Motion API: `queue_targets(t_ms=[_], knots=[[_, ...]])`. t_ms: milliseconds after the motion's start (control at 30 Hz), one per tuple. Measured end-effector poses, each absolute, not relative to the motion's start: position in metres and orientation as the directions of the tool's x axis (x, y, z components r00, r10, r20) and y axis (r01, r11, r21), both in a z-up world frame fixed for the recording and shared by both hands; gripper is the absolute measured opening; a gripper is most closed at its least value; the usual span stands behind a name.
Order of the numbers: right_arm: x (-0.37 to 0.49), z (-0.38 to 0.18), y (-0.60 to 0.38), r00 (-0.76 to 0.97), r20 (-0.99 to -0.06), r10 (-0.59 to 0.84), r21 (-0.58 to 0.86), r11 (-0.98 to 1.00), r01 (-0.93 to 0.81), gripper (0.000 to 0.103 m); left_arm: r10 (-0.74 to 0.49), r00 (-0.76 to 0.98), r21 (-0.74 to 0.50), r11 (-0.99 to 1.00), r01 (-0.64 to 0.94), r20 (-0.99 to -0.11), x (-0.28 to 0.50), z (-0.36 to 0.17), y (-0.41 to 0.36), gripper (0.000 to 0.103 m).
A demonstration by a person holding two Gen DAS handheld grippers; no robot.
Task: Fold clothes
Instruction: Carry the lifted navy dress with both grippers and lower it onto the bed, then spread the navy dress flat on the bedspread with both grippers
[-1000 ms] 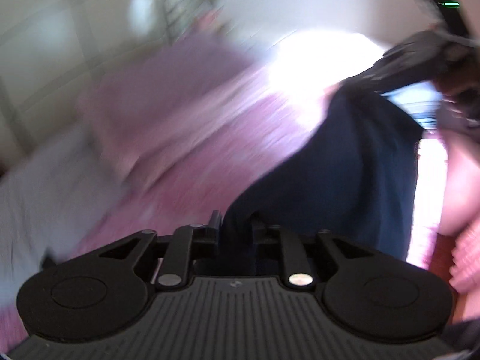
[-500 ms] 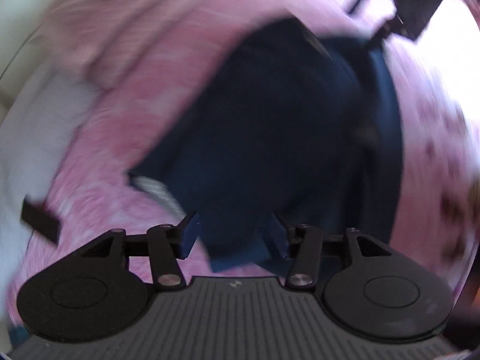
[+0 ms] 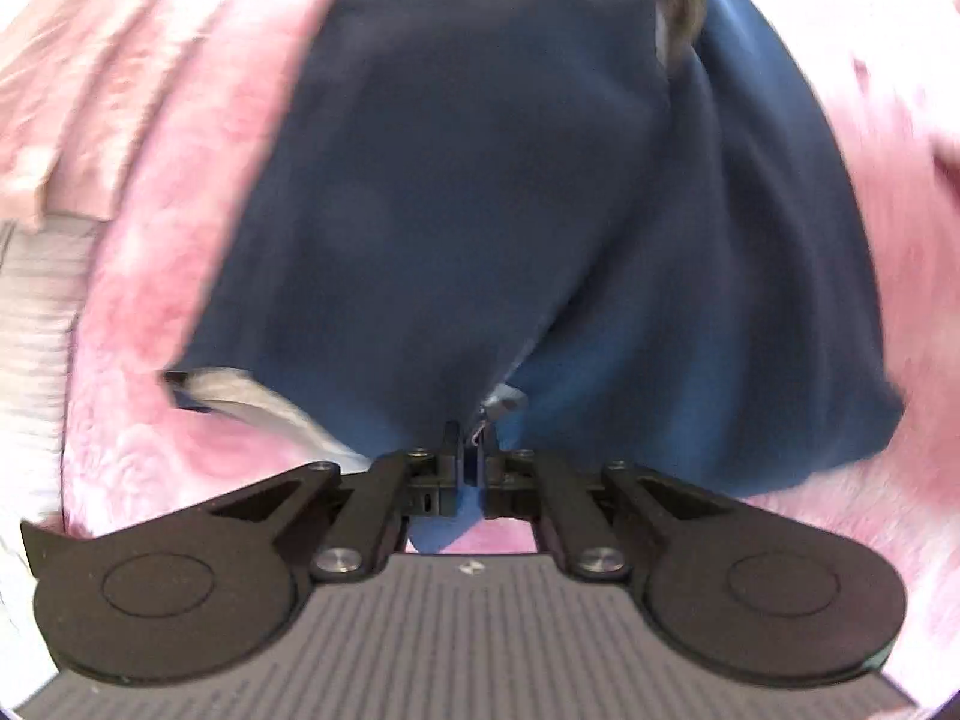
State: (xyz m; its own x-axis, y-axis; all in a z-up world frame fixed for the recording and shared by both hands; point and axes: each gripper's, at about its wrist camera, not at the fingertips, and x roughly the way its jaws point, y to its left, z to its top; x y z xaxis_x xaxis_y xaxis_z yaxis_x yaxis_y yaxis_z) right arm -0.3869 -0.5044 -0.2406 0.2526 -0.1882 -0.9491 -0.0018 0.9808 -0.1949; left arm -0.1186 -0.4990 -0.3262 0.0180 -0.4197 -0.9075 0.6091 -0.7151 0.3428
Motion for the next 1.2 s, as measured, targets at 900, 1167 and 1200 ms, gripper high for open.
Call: queue_targets(t_ms=[900, 1167, 1200], knots=[[-0.439, -0.176, -0.586, 0.224, -0.853, -0.472, -0.378, 0.853, 0.36, 0.074, -0.4, -0.001, 0.163, -0.376, 0.912, -0.916, -0.101, -0.283, -0.463, 0.048], [-0.508, -0.233, -0.52, 0.113, -0.933, -0.343, -0.284, 0.889, 0.359, 0.074, -0.301, -0.059, 0.069, -0.398, 0.915, -0.952, -0.175, -0.34, -0.383, 0.062], [-0.51, -0.235, -0.522, 0.114, -0.93, -0.349, -0.287, 0.885, 0.367, 0.074, -0.311, -0.046, 0.079, -0.378, 0.922, -0.949, -0.177, -0.343, -0.385, 0.062]])
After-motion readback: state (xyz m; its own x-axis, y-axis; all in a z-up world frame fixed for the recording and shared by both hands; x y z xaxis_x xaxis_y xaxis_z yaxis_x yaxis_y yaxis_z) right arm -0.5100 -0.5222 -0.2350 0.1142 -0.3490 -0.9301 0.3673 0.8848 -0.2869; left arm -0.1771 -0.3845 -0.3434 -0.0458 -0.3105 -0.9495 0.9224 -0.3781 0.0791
